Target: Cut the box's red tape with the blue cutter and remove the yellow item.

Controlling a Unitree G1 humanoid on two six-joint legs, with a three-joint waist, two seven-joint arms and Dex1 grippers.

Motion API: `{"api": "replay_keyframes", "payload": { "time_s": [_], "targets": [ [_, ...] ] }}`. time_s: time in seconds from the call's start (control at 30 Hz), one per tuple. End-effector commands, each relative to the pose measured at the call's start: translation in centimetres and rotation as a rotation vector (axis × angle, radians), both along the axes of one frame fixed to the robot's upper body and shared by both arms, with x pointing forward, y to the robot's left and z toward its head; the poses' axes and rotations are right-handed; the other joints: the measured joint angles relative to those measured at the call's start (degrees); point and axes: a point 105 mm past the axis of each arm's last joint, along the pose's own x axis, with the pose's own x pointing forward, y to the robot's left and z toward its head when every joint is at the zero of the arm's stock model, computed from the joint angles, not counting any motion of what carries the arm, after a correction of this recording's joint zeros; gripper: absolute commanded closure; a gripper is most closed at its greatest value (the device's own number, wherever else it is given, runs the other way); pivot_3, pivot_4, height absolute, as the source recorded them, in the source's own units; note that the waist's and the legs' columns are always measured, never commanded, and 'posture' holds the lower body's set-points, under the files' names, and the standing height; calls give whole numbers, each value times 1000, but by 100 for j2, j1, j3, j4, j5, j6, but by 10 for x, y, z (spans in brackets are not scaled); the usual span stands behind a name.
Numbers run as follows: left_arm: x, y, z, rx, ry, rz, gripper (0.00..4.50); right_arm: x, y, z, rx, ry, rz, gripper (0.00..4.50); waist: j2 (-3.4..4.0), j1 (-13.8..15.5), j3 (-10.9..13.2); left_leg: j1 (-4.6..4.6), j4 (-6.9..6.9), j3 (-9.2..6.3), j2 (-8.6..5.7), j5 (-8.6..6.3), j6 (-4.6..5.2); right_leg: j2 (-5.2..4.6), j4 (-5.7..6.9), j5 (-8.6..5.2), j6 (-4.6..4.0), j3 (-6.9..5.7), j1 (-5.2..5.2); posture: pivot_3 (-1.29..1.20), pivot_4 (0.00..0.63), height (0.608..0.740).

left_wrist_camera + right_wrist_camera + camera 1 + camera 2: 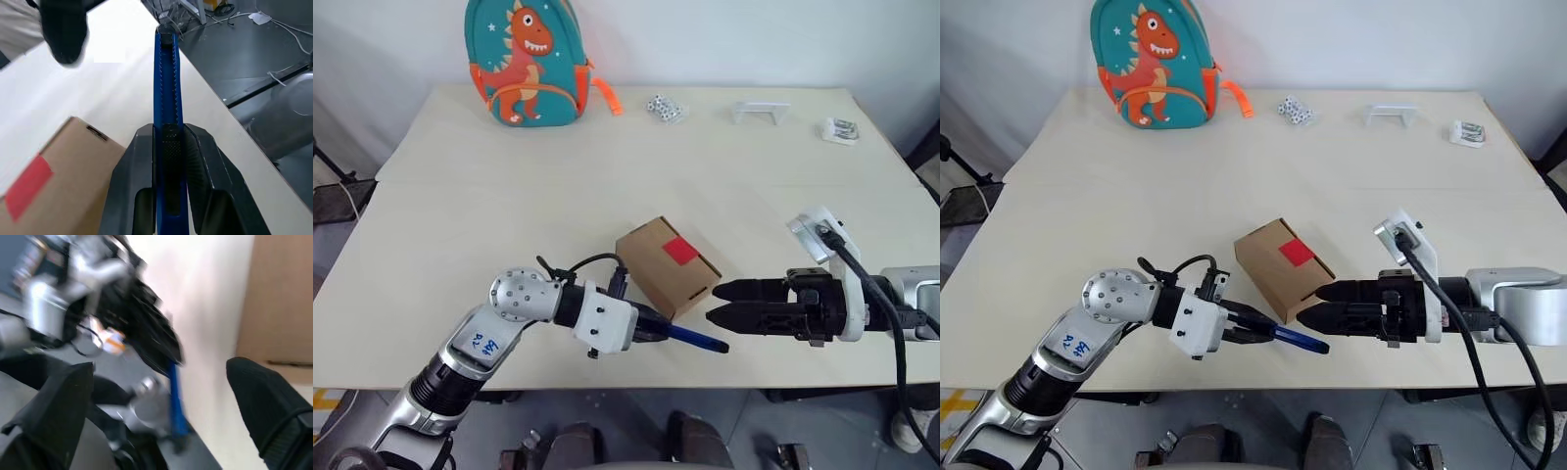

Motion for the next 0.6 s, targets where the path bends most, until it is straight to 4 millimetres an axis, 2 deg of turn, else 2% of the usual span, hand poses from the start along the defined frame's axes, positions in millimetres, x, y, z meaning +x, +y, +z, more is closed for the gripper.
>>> {"api": "replay_keyframes", "payload": {
  "time_s": [0.03,0.3,0.6],
  "targets": [
    [2,-8,8,-21,-51,-19,4034,-2,6,-4,1,30,23,14,-1,15,0,-10,17,-3,4,-3,-4,3,1,0,0,-6,1,0,150,740],
    [6,-18,7,-28,-76,-34,4034,9,19,-23,-16,63,-19,14,-1,-7,1,-19,38,0,3,-11,8,3,-2,6,9,0,3,0,150,740],
    [7,-20,7,-26,-82,-38,4034,12,22,-36,-53,107,-34,14,-1,-4,1,-20,37,0,3,-11,8,3,-4,6,9,-2,3,0,150,740]
  ]
}}
